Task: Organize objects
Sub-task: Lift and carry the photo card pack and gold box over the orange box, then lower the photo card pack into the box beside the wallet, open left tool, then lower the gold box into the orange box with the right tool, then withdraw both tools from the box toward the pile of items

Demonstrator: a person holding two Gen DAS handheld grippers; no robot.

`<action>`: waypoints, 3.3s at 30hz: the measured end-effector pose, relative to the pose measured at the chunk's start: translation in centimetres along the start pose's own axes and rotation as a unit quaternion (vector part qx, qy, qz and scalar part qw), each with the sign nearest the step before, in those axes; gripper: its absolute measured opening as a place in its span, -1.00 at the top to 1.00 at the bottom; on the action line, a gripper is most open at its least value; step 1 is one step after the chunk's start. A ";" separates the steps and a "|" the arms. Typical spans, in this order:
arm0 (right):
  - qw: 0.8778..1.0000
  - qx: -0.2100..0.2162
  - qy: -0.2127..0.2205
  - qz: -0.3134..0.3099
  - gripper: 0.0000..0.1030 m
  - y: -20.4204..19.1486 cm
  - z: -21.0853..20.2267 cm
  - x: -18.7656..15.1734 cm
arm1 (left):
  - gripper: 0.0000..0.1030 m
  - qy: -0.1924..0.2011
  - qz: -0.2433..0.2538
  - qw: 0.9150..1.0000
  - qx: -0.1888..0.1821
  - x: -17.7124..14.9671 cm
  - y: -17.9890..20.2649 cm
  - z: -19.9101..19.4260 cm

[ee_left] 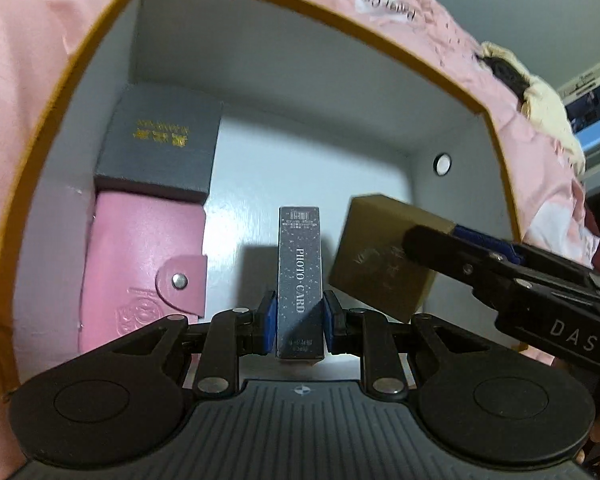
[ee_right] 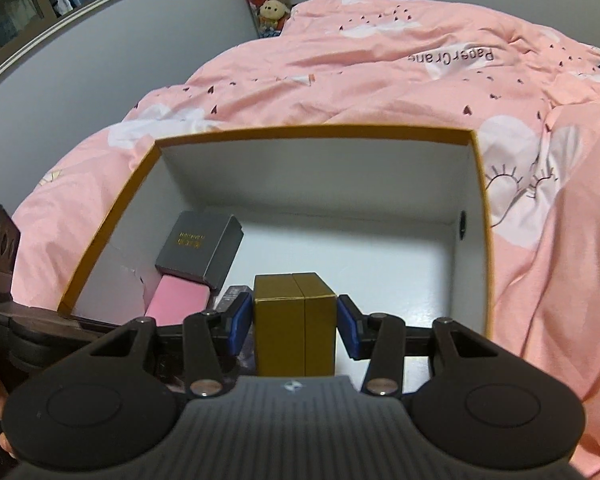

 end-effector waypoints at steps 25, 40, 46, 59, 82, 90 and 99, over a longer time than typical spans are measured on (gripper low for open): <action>0.998 -0.014 -0.039 -0.044 0.07 -1.8 2.6 -1.4 | 0.31 0.073 0.011 0.995 0.064 3.2 -2.6 -5.7; 0.999 0.012 -0.031 0.018 0.07 -1.9 3.2 2.2 | 0.31 0.076 0.076 0.990 0.091 3.2 -2.1 -4.8; 0.995 0.047 -0.052 0.076 0.07 -2.3 5.5 3.2 | 0.31 0.072 0.081 0.990 0.089 3.3 -2.2 -4.4; 0.988 0.054 -0.090 0.112 0.03 -1.0 9.1 4.0 | 0.31 0.070 0.096 0.988 0.099 4.2 -2.3 -3.1; 0.987 0.069 -0.104 0.103 0.64 -1.5 8.8 2.2 | 0.31 0.065 0.095 0.989 0.096 3.7 -2.4 -3.2; 0.988 0.070 -0.104 0.095 0.62 -1.7 8.7 2.3 | 0.31 0.066 0.093 0.989 0.097 3.7 -2.3 -3.3; 0.998 0.034 -0.037 0.033 0.19 -2.5 3.4 2.4 | 0.31 0.089 0.099 0.988 0.076 2.7 -0.5 -6.3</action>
Point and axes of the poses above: each gripper's, at about its wrist camera, not at the fingertips, and z roughly the way its jaws point, y to its right, x to its top, the point moved 10 cm from there along z, roughly the way its jaws point, and after that the axes turned 2 degrees about -x, right-handed, at the moved point
